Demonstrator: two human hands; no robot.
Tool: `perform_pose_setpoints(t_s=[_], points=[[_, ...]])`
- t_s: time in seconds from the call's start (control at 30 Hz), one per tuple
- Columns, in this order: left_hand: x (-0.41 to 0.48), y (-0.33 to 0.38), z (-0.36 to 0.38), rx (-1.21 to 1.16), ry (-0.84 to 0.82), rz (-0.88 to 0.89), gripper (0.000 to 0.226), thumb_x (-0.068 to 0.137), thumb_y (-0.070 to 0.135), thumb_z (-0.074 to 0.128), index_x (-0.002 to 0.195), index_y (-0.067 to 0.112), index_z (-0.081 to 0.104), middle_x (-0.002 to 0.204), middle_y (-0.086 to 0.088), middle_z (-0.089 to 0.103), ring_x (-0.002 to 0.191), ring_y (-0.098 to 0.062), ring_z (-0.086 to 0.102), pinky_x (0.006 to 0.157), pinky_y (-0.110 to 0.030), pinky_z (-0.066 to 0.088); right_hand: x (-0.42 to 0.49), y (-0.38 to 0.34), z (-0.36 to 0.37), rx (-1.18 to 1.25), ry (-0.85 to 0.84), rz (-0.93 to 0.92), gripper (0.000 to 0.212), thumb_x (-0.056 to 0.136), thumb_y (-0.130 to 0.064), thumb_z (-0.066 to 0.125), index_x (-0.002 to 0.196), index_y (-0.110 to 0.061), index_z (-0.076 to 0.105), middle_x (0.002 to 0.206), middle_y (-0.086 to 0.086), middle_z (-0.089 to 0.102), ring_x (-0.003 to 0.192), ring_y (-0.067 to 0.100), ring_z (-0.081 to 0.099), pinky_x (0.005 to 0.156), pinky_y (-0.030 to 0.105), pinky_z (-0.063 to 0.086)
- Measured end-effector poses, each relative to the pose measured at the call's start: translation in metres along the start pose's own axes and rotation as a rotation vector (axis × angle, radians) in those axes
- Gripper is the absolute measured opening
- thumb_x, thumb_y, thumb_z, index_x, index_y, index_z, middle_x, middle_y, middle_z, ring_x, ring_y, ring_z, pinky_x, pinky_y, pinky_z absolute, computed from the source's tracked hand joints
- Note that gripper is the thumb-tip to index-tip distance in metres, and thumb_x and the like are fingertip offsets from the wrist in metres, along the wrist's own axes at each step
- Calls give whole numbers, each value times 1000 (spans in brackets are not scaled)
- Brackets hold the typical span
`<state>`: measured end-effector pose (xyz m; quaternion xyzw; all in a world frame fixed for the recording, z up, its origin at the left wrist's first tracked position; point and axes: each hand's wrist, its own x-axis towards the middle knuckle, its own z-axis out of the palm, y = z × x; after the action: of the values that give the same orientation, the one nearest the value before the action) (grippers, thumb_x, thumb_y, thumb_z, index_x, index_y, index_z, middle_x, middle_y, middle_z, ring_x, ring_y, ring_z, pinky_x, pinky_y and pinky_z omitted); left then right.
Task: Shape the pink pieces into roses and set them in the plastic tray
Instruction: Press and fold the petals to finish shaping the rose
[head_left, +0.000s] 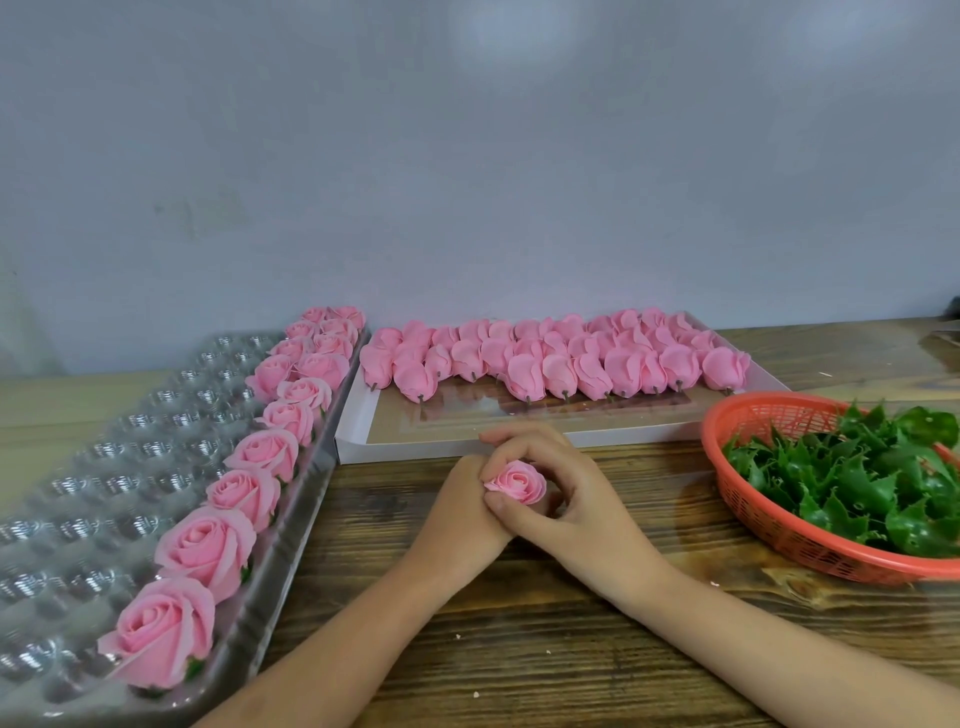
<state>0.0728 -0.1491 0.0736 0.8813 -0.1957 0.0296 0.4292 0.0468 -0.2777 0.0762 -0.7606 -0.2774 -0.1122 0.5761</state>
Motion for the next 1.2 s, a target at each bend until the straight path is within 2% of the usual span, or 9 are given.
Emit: perform_pose_setpoints(t_s=[0.17,0.33,0.43,0.63,0.77,0.9,1.03,1.13,1.2], points=[[-1,0,1,-3,20,38,20,85,23,64,68,32,59,69,10,63,77,7,59,60,-5,41,0,-1,0,83,12,18,10,91,-18,64,91,-10,69,112,-7,64,126,10,53,103,26,41],[-1,0,0,-54,14,13,21,83,23,67,68,36,60,69,22,65,73,10,59,57,-2,40,1,0,0,37,26,9,3,92,-11,68,91,-13,71,114,-9,63,125,12,54,104,31,42],[0,-2,1,-7,3,-16,25,85,20,65,66,34,57,65,10,61,69,14,56,57,0,38,0,0,1,-19,39,-22,7,89,-10,71,92,-16,70,114,-12,63,123,12,55,103,25,41],[0,1,-1,11,-16,10,25,86,20,64,65,31,57,63,11,58,69,10,56,58,-5,41,1,0,1,12,21,-1,16,82,-11,75,95,-15,68,115,-13,63,121,14,57,101,26,43],[-2,3,-2,-55,-7,23,21,85,22,67,74,39,60,75,17,66,82,10,58,63,-1,41,1,0,-1,109,18,38,8,89,-11,71,94,-17,69,117,-13,62,119,16,59,102,31,44],[-2,2,-1,-55,-6,12,18,84,21,68,73,34,61,71,15,65,76,12,58,59,-1,40,1,2,-1,60,-1,32,6,90,-8,69,91,-14,69,115,-7,63,127,13,53,105,32,42],[-3,4,-3,-70,8,-14,20,85,18,66,69,29,63,65,11,63,71,6,60,56,-6,43,1,3,1,14,-4,39,16,86,-7,74,97,-16,68,112,-6,65,127,9,53,105,31,42],[-5,9,-5,-122,11,39,21,84,13,66,71,29,68,77,15,68,76,1,62,61,-7,45,1,2,0,71,36,36,31,84,-14,77,112,-22,65,121,-10,63,122,12,57,103,31,45],[-6,9,-6,-108,22,49,23,85,16,68,70,33,66,80,20,67,79,4,62,64,-5,43,1,1,-1,86,72,15,29,85,-22,76,112,-21,68,125,-10,62,125,14,56,104,35,45]])
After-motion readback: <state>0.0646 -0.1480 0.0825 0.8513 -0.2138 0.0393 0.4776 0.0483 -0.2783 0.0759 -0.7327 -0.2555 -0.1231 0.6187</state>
